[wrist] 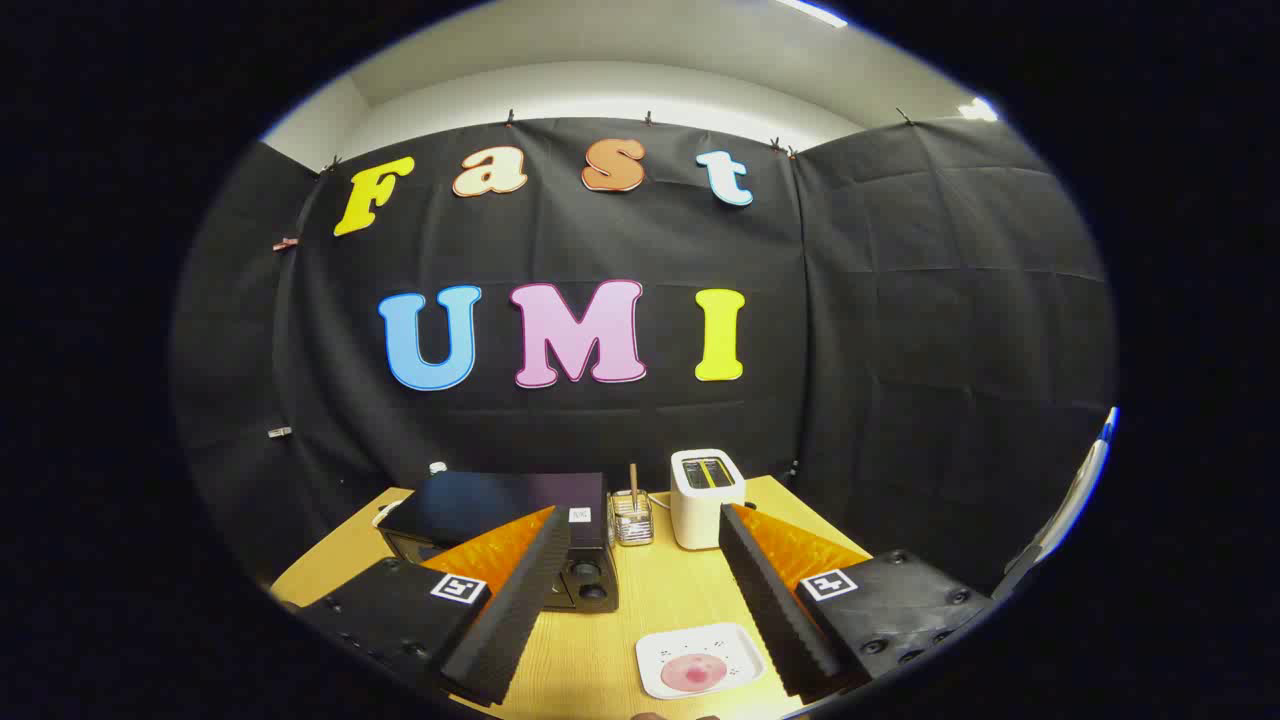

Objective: Open the toaster oven, put the food inside, and close the toaster oven door.

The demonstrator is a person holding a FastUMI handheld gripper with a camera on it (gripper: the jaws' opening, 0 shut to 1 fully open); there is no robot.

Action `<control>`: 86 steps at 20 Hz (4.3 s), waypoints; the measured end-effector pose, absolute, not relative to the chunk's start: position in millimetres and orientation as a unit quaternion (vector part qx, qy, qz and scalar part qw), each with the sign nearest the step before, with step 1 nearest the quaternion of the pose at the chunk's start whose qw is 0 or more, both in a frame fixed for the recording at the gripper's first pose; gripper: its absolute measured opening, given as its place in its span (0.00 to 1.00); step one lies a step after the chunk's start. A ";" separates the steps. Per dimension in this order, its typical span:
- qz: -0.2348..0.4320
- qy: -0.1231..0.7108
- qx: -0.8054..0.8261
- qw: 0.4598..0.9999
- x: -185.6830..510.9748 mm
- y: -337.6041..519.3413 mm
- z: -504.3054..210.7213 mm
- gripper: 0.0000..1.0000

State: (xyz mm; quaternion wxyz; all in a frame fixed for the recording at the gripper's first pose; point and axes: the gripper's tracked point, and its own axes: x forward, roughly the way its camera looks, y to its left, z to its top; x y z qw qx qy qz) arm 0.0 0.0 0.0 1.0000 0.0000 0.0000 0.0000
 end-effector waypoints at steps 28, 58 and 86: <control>0.058 0.053 -0.027 0.997 36.2 100.4 -34.4 0.98; 0.068 0.125 -0.025 0.989 137.3 237.3 -177.9 0.97; 0.127 0.321 -0.082 0.935 -6.3 191.6 -318.5 0.99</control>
